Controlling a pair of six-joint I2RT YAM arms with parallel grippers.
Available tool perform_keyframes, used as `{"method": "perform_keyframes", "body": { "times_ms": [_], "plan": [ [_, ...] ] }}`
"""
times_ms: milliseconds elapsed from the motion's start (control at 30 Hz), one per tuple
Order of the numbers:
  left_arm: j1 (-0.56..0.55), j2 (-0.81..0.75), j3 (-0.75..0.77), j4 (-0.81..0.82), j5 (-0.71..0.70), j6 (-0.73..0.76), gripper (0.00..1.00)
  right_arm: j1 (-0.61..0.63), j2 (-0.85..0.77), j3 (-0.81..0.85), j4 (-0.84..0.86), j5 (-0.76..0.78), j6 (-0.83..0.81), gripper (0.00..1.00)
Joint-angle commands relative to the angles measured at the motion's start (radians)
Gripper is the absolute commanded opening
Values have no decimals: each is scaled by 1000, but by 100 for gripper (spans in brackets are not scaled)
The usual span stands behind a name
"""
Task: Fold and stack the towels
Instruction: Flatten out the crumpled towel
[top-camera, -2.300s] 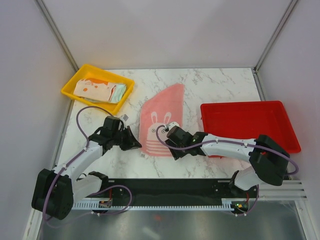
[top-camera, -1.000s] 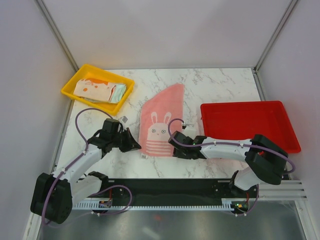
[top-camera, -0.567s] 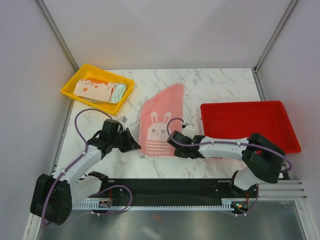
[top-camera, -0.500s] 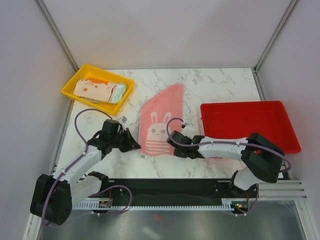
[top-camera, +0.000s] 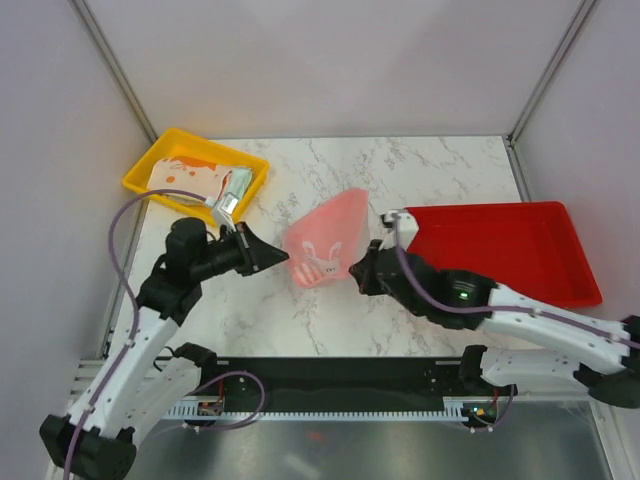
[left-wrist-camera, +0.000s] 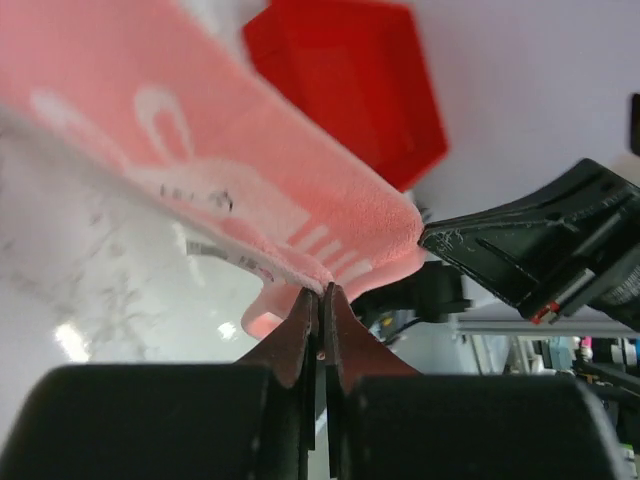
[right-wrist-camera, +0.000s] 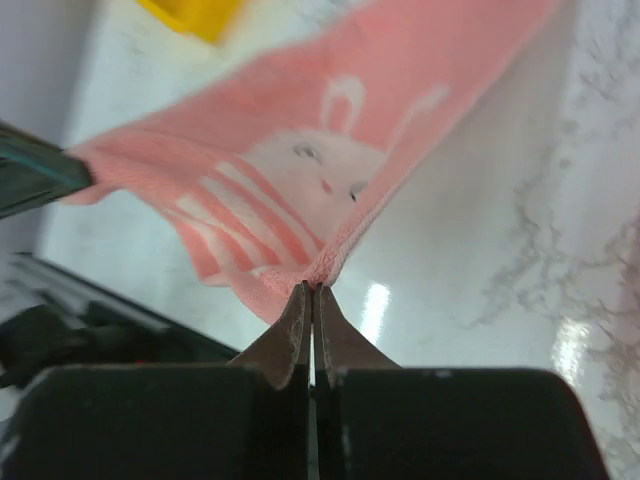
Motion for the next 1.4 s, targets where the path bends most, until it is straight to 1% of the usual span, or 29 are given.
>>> {"method": "perform_keyframes", "body": {
  "times_ms": [0,100,133,267,400,433,500,533,600,633,667,700,733,767,833,867,900,933,967,1000,1033,1067,1100,1133,1167,1200,1233,1267,1367],
  "plan": [
    [-14,-147,142,4,107,-179,2,54,-245,82,-2,51,-122,0],
    [-22,-195,241,41,110,-299,2,56,-336,131,86,19,-141,0],
    [-22,-193,270,71,113,-323,2,56,-339,182,106,16,-148,0],
    [-23,-134,473,69,96,-363,2,56,-270,323,123,5,-190,0],
    [-23,-28,565,-2,14,-291,2,57,-165,426,111,168,-230,0],
    [-22,21,573,-20,-12,-273,2,56,-148,464,95,294,-248,0],
    [-23,79,596,-25,-83,-209,2,54,-82,527,95,396,-331,0],
    [-22,137,600,-27,-101,-193,2,47,-56,550,97,481,-361,0],
    [-20,207,620,-25,-147,-164,2,-31,25,599,97,508,-412,0],
    [-17,236,627,-22,-163,-159,2,-138,49,605,112,484,-421,0],
    [-15,297,631,-7,-177,-150,2,-203,105,612,118,370,-426,0],
    [-14,328,633,33,-198,-150,2,-269,139,625,118,321,-416,0],
    [0,366,631,59,-200,-153,2,-386,171,625,126,280,-409,0],
    [9,439,637,82,-201,-162,2,-444,207,624,138,146,-406,0],
    [37,539,656,137,-197,-170,2,-576,318,615,199,18,-400,0],
    [49,589,677,162,-186,-191,2,-608,360,615,221,-41,-403,0],
    [63,714,688,211,-115,-205,2,-637,441,624,268,-169,-403,0],
    [84,779,708,293,-70,-219,2,-686,481,628,298,-222,-405,0],
    [93,858,781,332,37,-234,2,-707,554,636,327,-271,-412,0],
    [98,997,832,372,90,-236,2,-723,590,654,388,-353,-421,0],
    [109,1076,894,383,128,-227,2,-746,628,673,410,-372,-440,0],
    [113,1138,1018,378,156,-212,2,-759,702,694,430,-400,-448,0],
    [121,1191,1074,377,185,-211,2,-771,740,754,446,-437,-454,0],
    [139,1298,1179,363,196,-213,2,-797,783,795,459,-502,-452,0],
    [150,1343,1232,352,199,-221,2,-808,867,837,457,-517,-443,0],
    [161,1394,1278,349,207,-227,2,-820,906,916,457,-550,-435,0],
    [182,1463,1313,349,208,-234,2,-838,941,950,462,-601,-428,0],
    [190,1500,1382,369,217,-244,2,-846,999,981,468,-622,-425,0],
    [218,1584,1447,481,277,-279,2,-862,1067,1044,526,-707,-431,0]
  ]
}}
